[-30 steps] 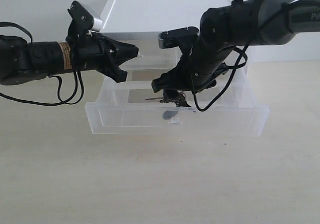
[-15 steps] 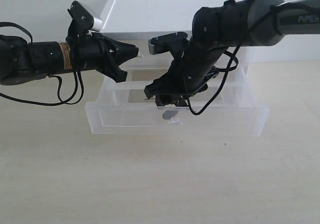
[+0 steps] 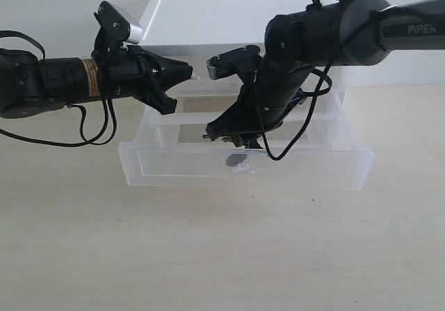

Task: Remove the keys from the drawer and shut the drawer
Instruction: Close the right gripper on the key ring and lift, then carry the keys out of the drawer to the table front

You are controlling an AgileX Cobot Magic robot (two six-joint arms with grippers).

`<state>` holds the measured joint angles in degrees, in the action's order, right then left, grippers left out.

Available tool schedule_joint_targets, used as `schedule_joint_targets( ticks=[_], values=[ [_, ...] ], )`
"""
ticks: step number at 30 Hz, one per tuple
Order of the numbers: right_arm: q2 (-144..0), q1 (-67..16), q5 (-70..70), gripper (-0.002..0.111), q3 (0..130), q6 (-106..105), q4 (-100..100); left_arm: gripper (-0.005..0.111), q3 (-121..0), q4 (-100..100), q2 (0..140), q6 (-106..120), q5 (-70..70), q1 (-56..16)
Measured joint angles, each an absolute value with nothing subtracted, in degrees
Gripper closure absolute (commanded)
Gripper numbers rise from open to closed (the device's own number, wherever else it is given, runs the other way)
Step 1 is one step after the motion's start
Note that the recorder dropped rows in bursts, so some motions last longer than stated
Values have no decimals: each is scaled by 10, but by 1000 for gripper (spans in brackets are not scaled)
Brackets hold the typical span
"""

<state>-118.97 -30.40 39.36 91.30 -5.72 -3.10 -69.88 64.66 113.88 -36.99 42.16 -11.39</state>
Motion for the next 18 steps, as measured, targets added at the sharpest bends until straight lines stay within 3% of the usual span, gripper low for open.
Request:
schedule_joint_targets(
  ticks=[18],
  values=[
    [-1113,-305,405,108,919,-40,49,102,-699,647,1139,-370,422,-114]
  ],
)
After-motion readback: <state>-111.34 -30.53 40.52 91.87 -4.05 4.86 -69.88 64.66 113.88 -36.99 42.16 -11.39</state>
